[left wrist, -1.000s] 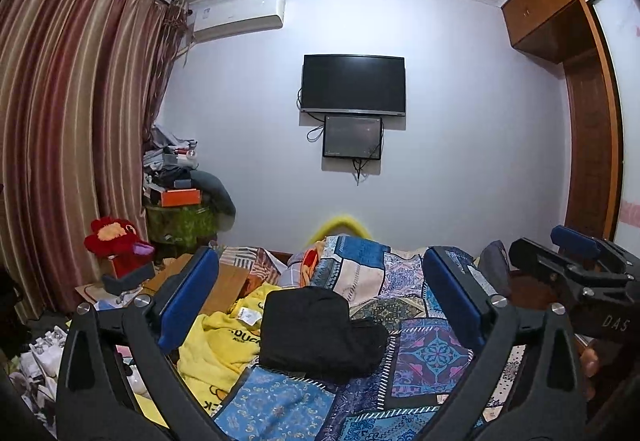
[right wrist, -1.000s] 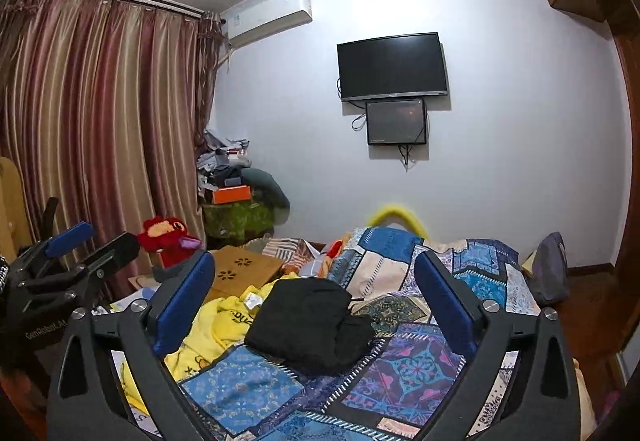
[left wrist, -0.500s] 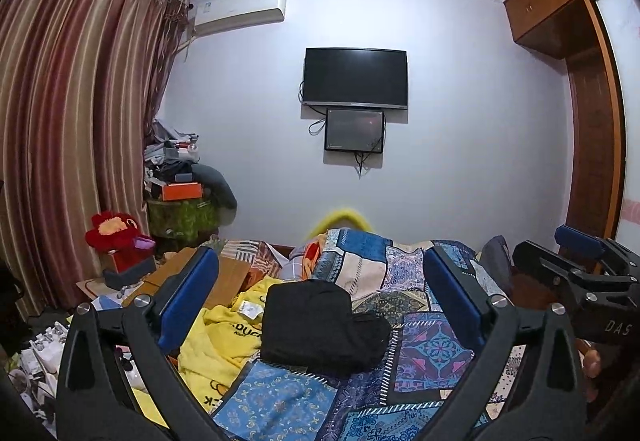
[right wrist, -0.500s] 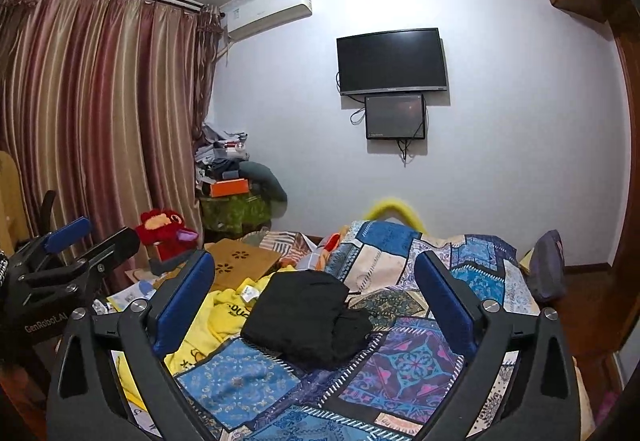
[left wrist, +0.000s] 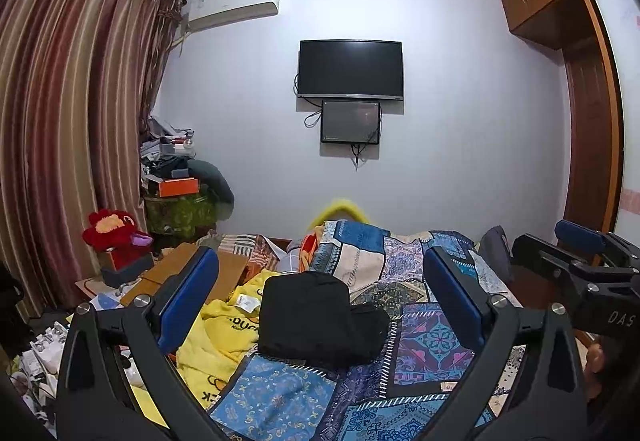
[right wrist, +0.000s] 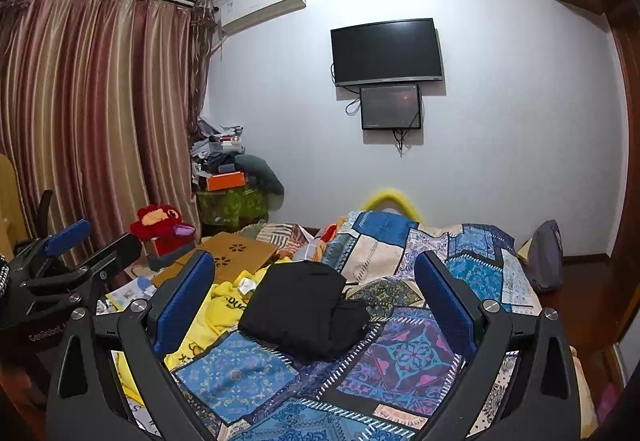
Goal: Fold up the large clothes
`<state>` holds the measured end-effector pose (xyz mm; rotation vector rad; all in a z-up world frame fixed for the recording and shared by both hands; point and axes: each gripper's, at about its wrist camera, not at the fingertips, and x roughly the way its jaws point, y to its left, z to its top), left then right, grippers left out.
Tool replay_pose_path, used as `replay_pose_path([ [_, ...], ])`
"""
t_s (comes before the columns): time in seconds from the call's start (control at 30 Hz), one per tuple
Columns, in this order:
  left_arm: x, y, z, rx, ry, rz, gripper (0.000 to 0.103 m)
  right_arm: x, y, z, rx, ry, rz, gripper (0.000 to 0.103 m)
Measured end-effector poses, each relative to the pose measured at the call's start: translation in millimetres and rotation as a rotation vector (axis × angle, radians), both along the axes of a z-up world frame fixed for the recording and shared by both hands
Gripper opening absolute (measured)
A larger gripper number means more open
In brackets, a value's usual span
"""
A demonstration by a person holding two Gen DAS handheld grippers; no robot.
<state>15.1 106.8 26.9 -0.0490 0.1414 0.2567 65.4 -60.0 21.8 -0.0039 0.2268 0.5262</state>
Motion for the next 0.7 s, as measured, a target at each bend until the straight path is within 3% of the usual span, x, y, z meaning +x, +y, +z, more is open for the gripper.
replay_pose_path([
  [0.7, -0.4, 7.6, -6.6, -0.02, 0.012, -0.011, 0.103, 0.1, -1.8, 2.1, -0.003, 0.019, 0.009, 0.099],
])
